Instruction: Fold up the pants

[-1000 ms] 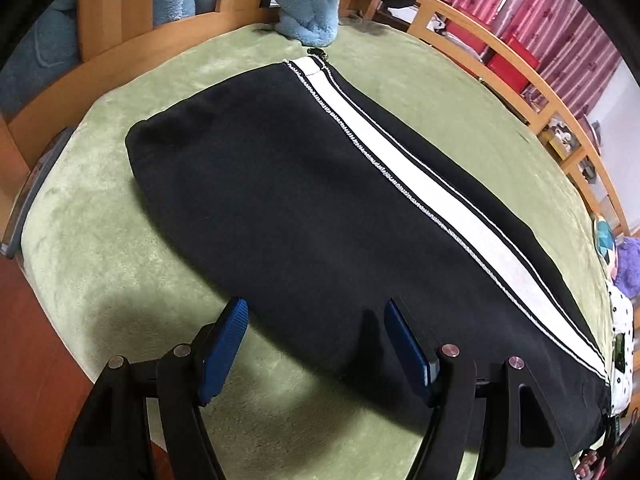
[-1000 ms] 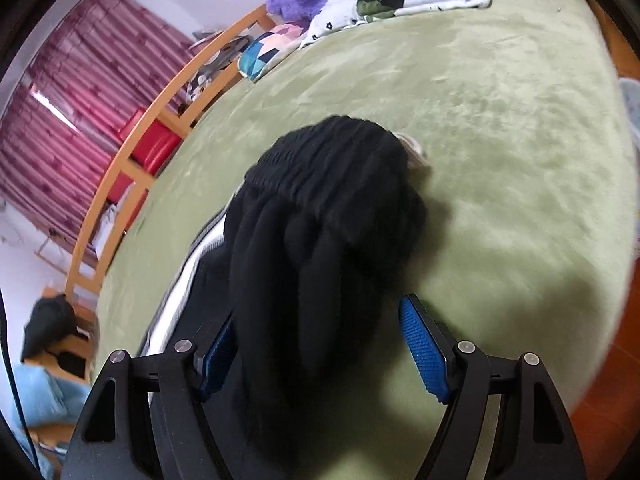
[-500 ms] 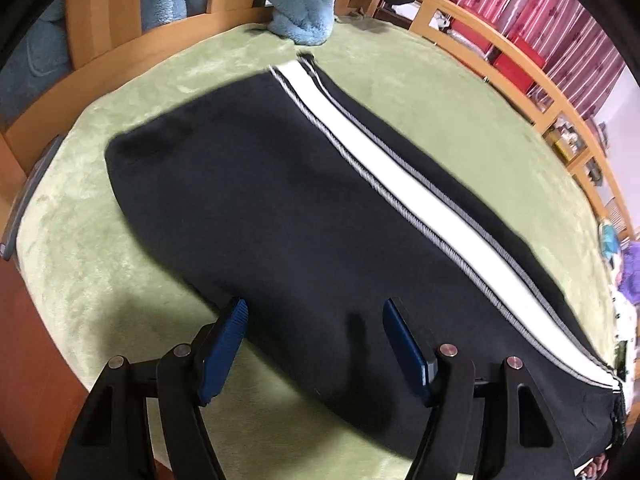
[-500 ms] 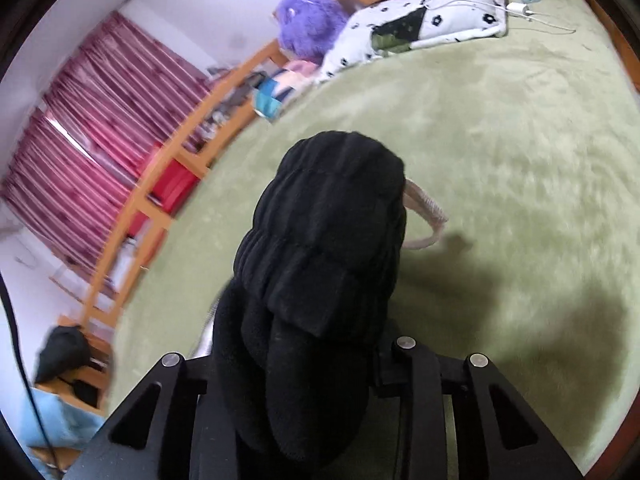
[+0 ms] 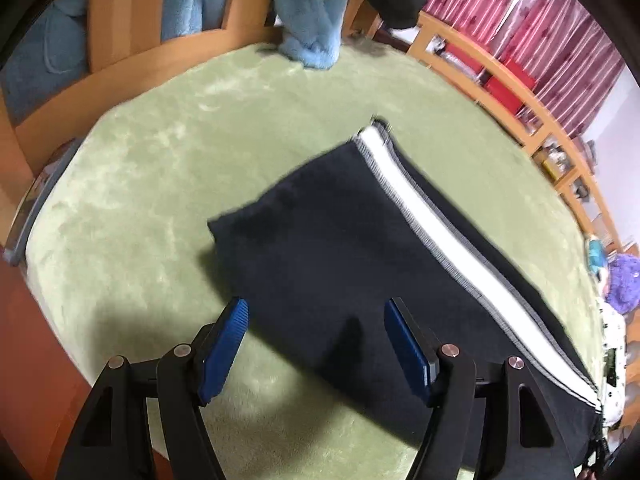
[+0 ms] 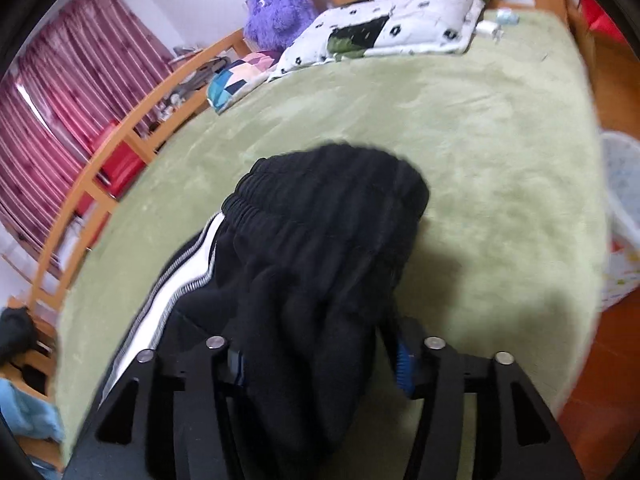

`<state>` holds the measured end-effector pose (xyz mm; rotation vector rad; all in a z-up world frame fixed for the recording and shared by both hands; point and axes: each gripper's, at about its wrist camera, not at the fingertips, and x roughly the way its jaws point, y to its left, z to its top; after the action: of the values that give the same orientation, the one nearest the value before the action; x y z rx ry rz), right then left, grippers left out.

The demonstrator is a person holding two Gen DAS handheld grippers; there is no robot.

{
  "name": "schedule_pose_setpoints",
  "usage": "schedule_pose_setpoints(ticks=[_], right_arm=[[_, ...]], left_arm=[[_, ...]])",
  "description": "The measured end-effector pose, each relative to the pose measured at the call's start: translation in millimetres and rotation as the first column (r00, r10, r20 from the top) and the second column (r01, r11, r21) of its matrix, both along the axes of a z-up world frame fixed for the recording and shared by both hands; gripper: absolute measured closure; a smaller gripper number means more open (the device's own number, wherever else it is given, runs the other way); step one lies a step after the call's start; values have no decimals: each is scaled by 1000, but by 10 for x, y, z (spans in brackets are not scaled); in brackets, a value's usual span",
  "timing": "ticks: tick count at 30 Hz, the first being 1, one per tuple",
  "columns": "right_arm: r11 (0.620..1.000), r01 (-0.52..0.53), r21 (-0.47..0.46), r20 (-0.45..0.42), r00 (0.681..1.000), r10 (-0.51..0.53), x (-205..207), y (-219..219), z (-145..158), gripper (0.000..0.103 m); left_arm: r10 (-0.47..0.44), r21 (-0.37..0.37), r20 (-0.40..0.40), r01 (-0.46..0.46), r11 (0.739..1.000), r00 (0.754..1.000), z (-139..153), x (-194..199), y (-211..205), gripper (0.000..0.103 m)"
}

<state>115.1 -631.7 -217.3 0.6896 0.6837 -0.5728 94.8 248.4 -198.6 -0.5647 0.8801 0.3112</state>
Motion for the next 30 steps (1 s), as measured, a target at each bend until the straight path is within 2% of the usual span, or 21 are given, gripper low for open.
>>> schedule_pose_setpoints(ticks=[3,6,10,13,17,19,22,23,24,27,28,29,30], right_arm=[[994,-19,-111,-12,1000,17,-252,282,271,48],[960,-101,-262,-13,995,101,-268,729,707,48],[930,-237,-282,9,968,250,41,1269,916,45],[905,-343,-252,-9,936,352,309,1721,831,45],[852,-470,-231,-94,882,462,677,2305,575,45],[827,-513,-229,-129,858,497,766,2536,483,45],[804,-550,-225,-163,835,525,844,2765,370,45],[797,-563,-219,-173,826,536,877,2809,330,45],[789,-575,-216,-184,818,545,907,2843,294,45],[777,-587,-226,-191,809,556,973,2966,249,45],[778,-587,-224,-181,809,559,997,2994,251,45],[779,-588,-219,-174,809,562,1006,3011,253,45],[779,-591,-210,-169,807,567,1028,3032,254,45]], left_arm=[[-40,12,44,40,999,998,151,52,45,34],[-107,26,109,104,994,988,337,214,79,34],[-156,63,106,150,987,982,452,631,95,34],[-163,73,71,158,985,984,406,979,44,34],[-172,130,14,169,977,985,303,1376,26,35],[-177,162,-20,178,971,984,239,1526,32,36],[-190,141,-63,198,970,980,126,1742,44,42],[-194,163,-85,205,965,977,91,1800,16,42],[-195,183,-99,211,960,976,62,1828,-4,46],[-173,260,-152,208,943,973,-5,1909,-31,76],[-169,254,-155,205,945,973,-12,1921,-2,82],[-174,236,-145,205,950,974,-16,1924,45,92],[-173,227,-129,199,953,976,0,1912,85,93]])
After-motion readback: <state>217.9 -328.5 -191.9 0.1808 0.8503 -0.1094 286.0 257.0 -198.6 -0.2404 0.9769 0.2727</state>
